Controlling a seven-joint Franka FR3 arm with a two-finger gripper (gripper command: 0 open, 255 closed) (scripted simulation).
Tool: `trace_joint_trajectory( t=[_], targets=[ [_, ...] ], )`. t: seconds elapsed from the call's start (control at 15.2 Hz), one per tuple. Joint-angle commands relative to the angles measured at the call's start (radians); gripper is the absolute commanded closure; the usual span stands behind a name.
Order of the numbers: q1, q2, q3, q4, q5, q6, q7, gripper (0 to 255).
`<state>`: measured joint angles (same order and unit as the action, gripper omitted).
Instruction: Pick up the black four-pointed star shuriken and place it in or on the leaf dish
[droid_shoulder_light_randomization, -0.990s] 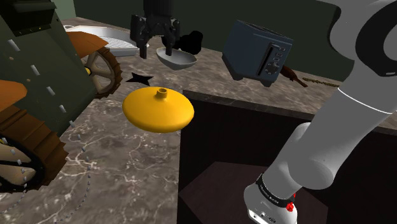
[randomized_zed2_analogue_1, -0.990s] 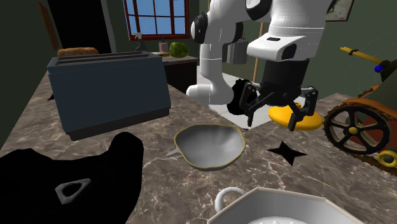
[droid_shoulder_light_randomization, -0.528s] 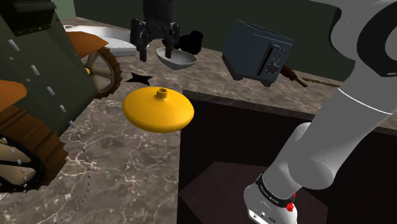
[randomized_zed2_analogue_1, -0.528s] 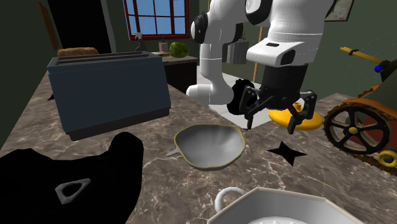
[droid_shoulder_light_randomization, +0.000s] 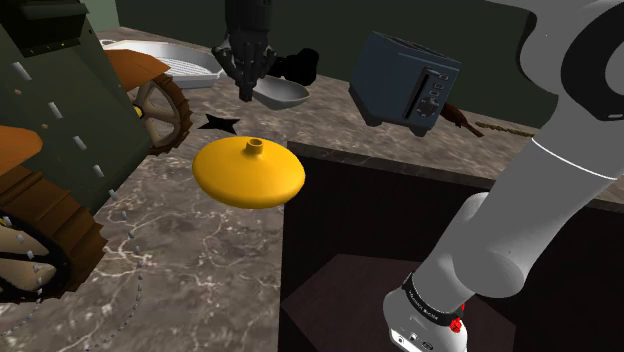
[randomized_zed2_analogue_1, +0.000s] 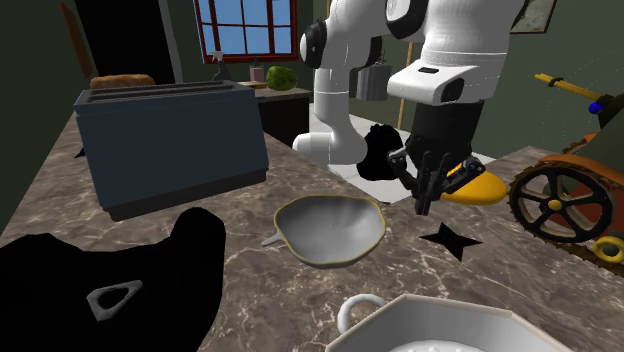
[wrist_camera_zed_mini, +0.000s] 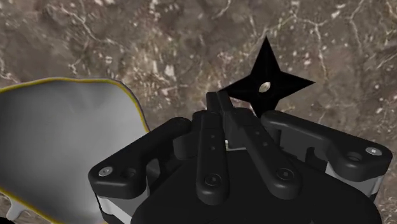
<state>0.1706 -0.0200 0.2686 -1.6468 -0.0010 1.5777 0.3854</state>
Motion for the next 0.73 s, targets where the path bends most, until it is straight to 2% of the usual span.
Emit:
trace_joint_trajectory(
  t=[0.0, 0.13, 0.2, 0.46, 0.66],
  targets=[
    [0.0, 0.0, 0.0, 0.0, 0.0, 0.0, 0.0, 255],
    [0.0, 0.0, 0.0, 0.0, 0.0, 0.0, 0.0, 255],
    [0.0, 0.0, 0.0, 0.0, 0.0, 0.0, 0.0, 0],
    [0.035, 0.028, 0.045, -0.023, -0.003, 0.096, 0.8, 0],
    [0.037, 0.028, 0.045, -0.052, -0.004, 0.127, 0.83, 0]
  ],
)
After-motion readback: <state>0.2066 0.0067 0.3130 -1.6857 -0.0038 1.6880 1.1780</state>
